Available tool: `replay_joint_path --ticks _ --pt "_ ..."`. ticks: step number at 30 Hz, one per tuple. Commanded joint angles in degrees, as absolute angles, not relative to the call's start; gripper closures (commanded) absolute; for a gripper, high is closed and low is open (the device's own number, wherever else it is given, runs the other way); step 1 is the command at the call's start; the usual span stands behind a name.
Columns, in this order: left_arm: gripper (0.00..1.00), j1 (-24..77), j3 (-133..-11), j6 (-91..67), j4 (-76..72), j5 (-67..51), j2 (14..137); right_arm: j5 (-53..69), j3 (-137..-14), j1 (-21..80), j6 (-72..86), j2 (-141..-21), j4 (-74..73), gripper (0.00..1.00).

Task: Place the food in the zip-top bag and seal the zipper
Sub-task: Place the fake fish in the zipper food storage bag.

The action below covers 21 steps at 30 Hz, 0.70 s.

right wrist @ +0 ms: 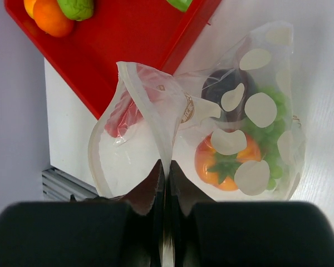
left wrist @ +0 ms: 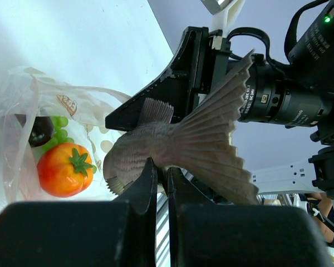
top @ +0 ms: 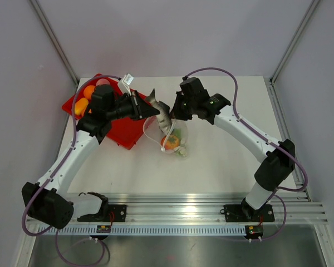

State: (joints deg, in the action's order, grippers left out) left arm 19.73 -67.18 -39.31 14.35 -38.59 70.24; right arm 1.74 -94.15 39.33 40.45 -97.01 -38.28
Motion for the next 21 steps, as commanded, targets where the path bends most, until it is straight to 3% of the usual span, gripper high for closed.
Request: replay_joint_path --ticks 1,21 --pt "1.00 20.8 -66.9 -40.4 6.9 -37.7 70.7 5.0 -94.5 39.6 42.4 -93.7 -34.3 0.89" --pt "1.00 23.1 -59.4 -41.8 -1.1 -31.1 77.9 5.9 -92.8 39.6 44.8 -91.7 -32.2 0.89"
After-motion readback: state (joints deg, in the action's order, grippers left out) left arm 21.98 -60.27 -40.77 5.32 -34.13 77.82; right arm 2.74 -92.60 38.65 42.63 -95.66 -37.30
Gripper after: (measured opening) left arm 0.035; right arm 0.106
